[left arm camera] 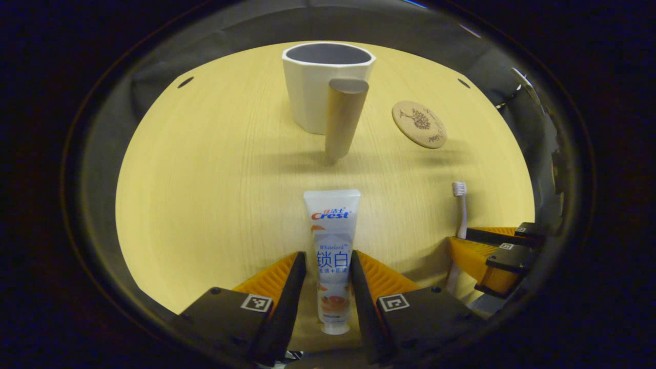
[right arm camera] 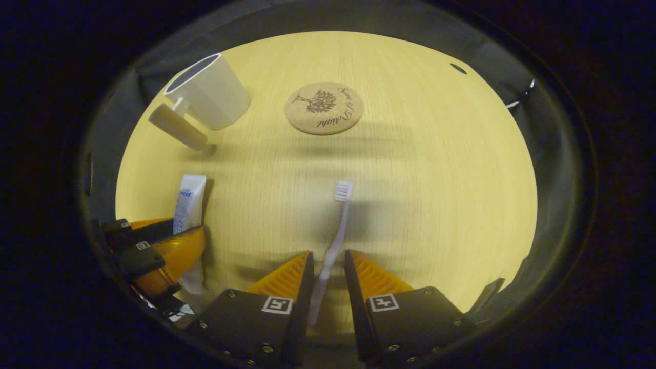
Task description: Put the toothbrush and toothpaste on the desktop into the cup, then pick up the cup and place it on the coaster on the desktop.
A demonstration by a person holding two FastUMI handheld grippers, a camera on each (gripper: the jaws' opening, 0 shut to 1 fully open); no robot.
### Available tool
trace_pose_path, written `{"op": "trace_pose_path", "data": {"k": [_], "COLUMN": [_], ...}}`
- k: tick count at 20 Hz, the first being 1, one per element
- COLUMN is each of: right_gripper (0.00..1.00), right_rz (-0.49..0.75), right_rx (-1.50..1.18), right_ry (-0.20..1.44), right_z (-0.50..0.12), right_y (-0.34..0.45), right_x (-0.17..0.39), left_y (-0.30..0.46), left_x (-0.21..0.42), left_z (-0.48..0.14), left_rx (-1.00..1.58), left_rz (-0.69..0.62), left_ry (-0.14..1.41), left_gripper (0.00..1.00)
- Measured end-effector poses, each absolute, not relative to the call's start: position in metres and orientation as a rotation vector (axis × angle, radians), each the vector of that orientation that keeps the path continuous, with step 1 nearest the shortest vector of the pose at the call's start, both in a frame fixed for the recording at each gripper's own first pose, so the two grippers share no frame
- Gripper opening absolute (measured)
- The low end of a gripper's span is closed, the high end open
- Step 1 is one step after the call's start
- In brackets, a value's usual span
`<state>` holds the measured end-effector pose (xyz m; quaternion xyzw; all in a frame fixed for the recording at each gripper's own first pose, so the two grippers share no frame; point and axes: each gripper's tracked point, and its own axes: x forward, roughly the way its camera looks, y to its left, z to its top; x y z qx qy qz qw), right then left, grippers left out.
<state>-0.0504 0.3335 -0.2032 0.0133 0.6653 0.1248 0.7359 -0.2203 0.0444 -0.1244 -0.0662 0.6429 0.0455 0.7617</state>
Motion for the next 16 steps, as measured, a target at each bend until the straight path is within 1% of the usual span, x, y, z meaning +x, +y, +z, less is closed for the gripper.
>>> {"op": "trace_pose_path", "data": {"k": [1, 3, 4, 5, 6, 8, 9, 10, 11, 12, 14, 16], "right_gripper": [0.40, 0.41, 0.41, 0.12, 0.14, 0.12, 0.08, 0.08, 0.04, 0.04, 0.03, 0.03], "right_rz": [0.287, 0.314, 0.283, 0.290, 0.299, 0.291, 0.294, 0.293, 0.298, 0.309, 0.315, 0.342], "right_rx": [0.014, -0.016, 0.047, 0.049, 0.044, 0.067, 0.080, 0.092, 0.101, 0.104, 0.124, 0.150], "right_ry": [1.464, 1.456, 1.454, 1.468, 1.470, 1.466, 1.457, 1.432, 1.428, 1.417, 1.410, 1.391], "right_z": [-0.2037, -0.2032, -0.2057, -0.1990, -0.2062, -0.2006, -0.2022, -0.2015, -0.2054, -0.2032, -0.1995, -0.1995], "right_y": [0.3339, 0.3340, 0.3379, 0.3399, 0.3385, 0.3374, 0.3379, 0.3374, 0.3373, 0.3370, 0.3367, 0.3386], "right_x": [-0.0532, -0.0548, -0.0519, -0.0588, -0.0568, -0.0565, -0.0566, -0.0520, -0.0550, -0.0532, -0.0549, -0.0580], "left_y": [0.0443, 0.0433, 0.0445, 0.0441, 0.0436, 0.0443, 0.0440, 0.0422, 0.0437, 0.0450, 0.0416, 0.0385], "left_x": [-0.2214, -0.2212, -0.2211, -0.2213, -0.2204, -0.2210, -0.2198, -0.2189, -0.2204, -0.2189, -0.2178, -0.2119], "left_z": [-0.1228, -0.1221, -0.1234, -0.1236, -0.1231, -0.1222, -0.1230, -0.1226, -0.1226, -0.1203, -0.1194, -0.1196], "left_rx": [-0.147, -0.149, -0.142, -0.148, -0.150, -0.153, -0.171, -0.175, -0.176, -0.185, -0.224, -0.256], "left_rz": [0.093, 0.086, 0.085, 0.094, 0.086, 0.073, 0.079, 0.066, 0.053, 0.056, 0.045, 0.038], "left_ry": [1.400, 1.395, 1.393, 1.393, 1.389, 1.382, 1.375, 1.372, 1.369, 1.360, 1.330, 1.295], "left_gripper": [0.42, 0.38, 0.38, 0.37, 0.34, 0.34, 0.34, 0.28, 0.28, 0.27, 0.22, 0.22]}}
